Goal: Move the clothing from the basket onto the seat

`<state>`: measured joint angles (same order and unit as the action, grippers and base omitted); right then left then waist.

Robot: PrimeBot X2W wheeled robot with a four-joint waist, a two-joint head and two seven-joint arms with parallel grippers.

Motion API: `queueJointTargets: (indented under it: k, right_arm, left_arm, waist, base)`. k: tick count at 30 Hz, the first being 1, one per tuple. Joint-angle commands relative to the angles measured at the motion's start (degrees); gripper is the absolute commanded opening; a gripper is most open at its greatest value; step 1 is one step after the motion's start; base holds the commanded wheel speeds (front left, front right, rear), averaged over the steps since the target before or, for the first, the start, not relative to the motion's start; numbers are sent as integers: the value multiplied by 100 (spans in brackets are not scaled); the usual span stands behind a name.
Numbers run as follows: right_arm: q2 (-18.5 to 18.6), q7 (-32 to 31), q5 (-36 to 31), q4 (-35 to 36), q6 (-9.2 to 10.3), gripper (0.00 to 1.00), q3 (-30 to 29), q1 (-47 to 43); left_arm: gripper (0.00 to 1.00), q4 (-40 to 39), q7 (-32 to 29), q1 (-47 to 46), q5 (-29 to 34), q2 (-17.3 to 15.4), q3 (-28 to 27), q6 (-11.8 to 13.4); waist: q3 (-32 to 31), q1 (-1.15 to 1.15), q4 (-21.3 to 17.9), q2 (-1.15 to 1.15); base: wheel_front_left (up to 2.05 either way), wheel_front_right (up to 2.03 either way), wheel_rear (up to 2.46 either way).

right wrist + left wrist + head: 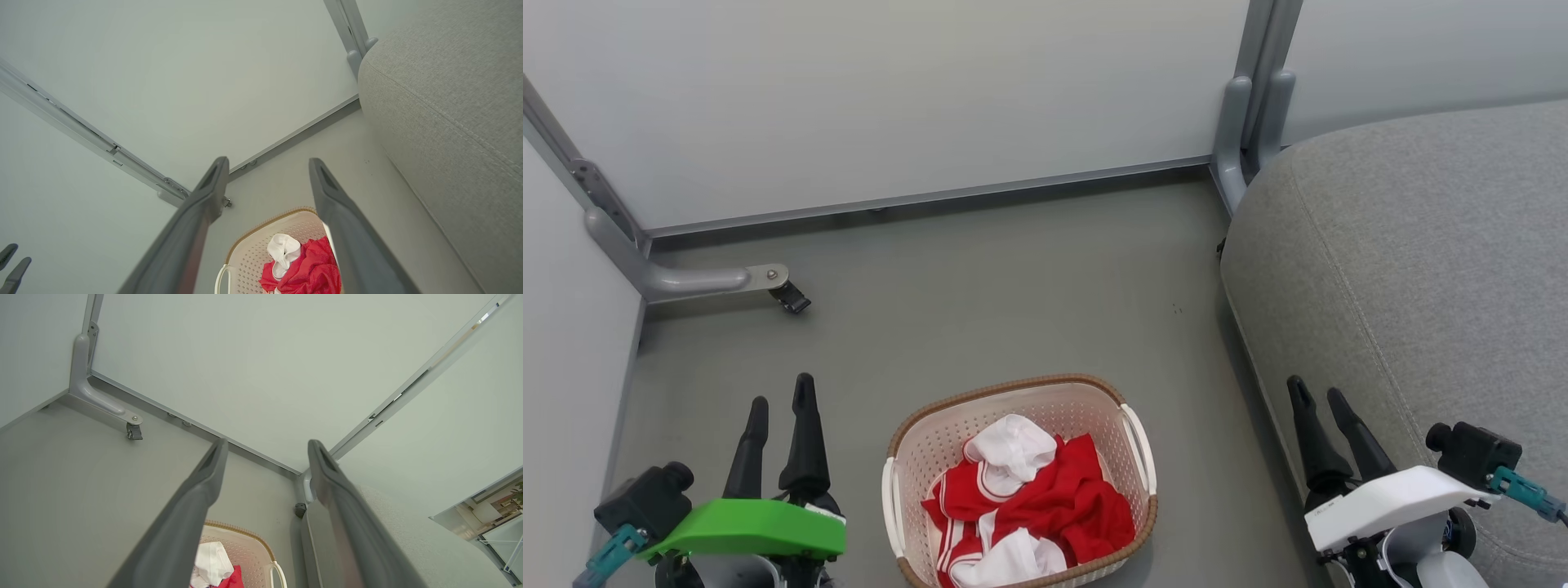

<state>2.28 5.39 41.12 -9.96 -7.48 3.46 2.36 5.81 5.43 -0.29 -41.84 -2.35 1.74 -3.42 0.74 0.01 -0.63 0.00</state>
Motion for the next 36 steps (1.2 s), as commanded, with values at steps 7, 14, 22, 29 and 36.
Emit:
queueJointTargets:
  k: [7, 14, 22, 29, 36]
  right_arm:
    - [40, 163, -672, 139, -2, 100, 190, -3]
    - [45, 277, -1166, 187, -2, 100, 342, -25]
    - [50, 398, -1695, 203, -2, 100, 414, -71]
    - [53, 500, -2130, 240, -2, 100, 495, -73]
    - [57, 587, -2504, 278, -2, 100, 570, -93]
  left_arm:
    - [100, -159, 163, 76, 663, -44, 107, 100]
    - [100, -217, 276, 133, 1082, -48, 188, 153]
    - [100, -282, 393, 197, 1508, -51, 285, 186]
    - [100, -337, 487, 241, 1884, -55, 333, 200]
    - [100, -380, 588, 276, 2255, -59, 402, 237]
  waist:
    - [-1, 0, -10, 0]
    - [-6, 0, -14, 0]
    - [-29, 0, -15, 0]
    - [-11, 0, -19, 0]
    - [4, 0, -22, 0]
  base:
    - [0, 0, 0]
    - [0, 0, 0]
    - [0, 0, 0]
    - [0, 0, 0]
    - [0, 0, 0]
